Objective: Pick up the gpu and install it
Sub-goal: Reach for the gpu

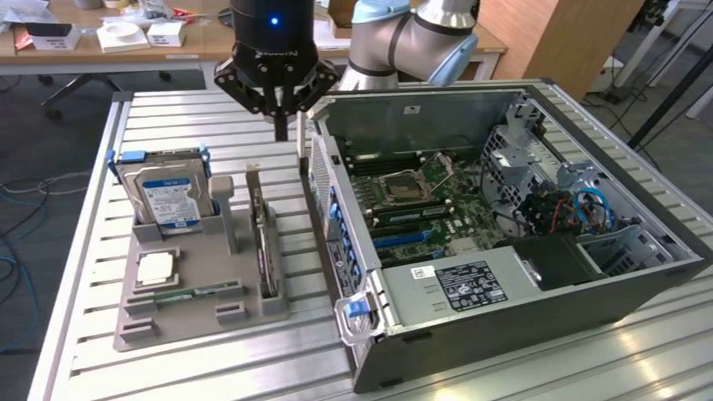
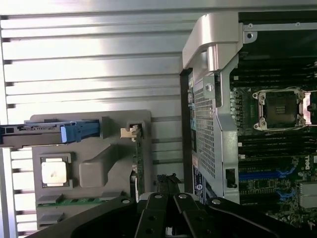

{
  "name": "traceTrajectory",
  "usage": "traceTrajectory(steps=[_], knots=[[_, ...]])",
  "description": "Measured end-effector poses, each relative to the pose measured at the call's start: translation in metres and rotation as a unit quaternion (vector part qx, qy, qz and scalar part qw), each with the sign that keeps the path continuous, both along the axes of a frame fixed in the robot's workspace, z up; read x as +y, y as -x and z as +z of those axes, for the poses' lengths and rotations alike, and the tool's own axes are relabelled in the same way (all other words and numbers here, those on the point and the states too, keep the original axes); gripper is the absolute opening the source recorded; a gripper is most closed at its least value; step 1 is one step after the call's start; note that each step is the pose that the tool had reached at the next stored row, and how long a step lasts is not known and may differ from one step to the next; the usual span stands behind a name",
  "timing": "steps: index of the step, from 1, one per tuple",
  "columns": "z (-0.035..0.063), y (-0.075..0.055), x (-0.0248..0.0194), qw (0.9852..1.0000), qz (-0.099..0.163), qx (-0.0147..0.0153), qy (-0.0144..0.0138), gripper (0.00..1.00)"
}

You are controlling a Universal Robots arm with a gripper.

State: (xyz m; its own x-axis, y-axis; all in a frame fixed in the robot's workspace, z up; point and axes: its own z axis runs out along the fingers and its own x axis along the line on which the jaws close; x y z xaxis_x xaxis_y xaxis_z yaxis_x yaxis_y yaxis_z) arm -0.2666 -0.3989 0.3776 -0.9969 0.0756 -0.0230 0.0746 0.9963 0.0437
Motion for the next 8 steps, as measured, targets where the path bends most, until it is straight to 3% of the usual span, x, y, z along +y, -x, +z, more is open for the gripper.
traceTrajectory(steps=[8], knots=[[-0.0037,0.018,0.0001,1.0,0.0,0.0004,0.0,0.1]])
